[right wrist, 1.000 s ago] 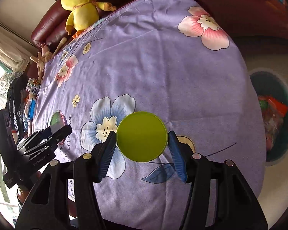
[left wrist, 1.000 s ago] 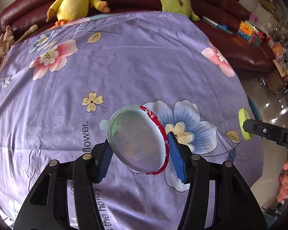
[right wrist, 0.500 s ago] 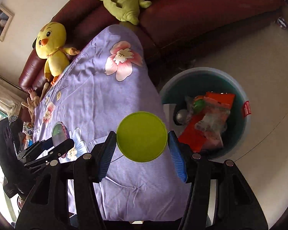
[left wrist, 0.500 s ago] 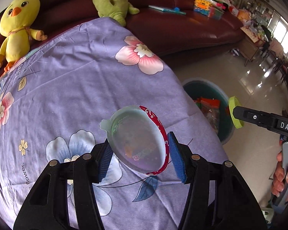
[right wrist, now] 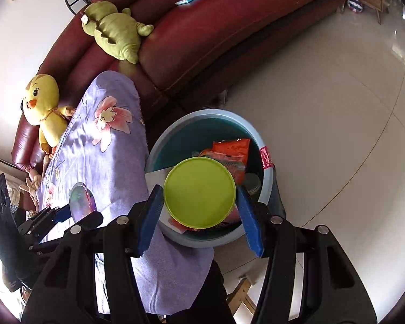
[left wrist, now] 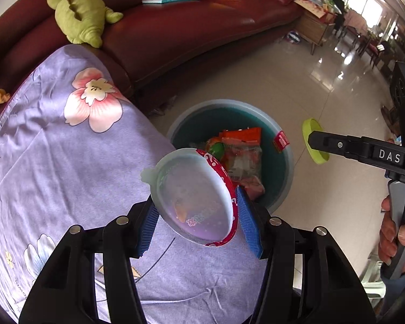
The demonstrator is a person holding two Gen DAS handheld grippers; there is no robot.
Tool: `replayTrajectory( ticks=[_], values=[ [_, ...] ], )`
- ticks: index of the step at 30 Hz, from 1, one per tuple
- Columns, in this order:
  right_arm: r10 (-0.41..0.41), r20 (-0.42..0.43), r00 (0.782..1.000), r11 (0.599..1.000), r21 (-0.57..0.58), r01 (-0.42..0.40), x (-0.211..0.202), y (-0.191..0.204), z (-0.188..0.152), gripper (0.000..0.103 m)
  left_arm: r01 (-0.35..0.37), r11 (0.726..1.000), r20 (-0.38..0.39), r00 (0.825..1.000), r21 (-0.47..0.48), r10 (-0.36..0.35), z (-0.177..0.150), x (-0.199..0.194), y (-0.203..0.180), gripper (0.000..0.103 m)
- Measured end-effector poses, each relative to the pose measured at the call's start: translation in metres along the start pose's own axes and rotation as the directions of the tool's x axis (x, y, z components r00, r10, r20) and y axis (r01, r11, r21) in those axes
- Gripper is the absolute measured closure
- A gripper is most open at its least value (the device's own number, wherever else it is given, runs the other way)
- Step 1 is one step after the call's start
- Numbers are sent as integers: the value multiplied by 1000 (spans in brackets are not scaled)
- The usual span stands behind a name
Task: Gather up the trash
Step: 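Carry both lids over the teal bin with both tools, then open the left tool to drop the clear lid while the right tool releases the yellow-green lid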
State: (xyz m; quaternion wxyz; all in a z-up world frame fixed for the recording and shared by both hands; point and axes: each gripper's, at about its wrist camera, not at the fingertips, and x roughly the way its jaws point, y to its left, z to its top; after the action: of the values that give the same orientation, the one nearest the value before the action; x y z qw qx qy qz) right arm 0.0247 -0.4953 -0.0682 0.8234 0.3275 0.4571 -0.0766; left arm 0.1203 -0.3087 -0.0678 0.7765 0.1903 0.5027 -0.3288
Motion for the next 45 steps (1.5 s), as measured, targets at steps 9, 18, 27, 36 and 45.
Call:
replayTrajectory(
  ticks=[9, 18, 27, 36, 45],
  values=[
    [-5, -29, 1000, 1000, 18, 6, 11, -14, 12, 50, 54, 997, -75, 996, 50, -50, 19, 46, -30, 47],
    [-20, -35, 999, 999, 34, 21, 12, -24, 24, 50, 94, 994, -116, 989, 49, -88, 30, 75, -40, 32],
    [-22, -53, 998, 999, 25, 23, 21, -21, 25, 50, 73, 997, -79, 994, 9, -72, 28, 62, -22, 13],
    [-14, -97, 995, 999, -33, 11, 41, 5, 29, 49, 50, 998, -45, 998, -31, -51, 13, 38, -4, 6],
    [-15, -108, 994, 996, -93, 5, 51, 35, 37, 33, 46, 996, -58, 997, -81, -51, -2, 35, 13, 5]
  ],
)
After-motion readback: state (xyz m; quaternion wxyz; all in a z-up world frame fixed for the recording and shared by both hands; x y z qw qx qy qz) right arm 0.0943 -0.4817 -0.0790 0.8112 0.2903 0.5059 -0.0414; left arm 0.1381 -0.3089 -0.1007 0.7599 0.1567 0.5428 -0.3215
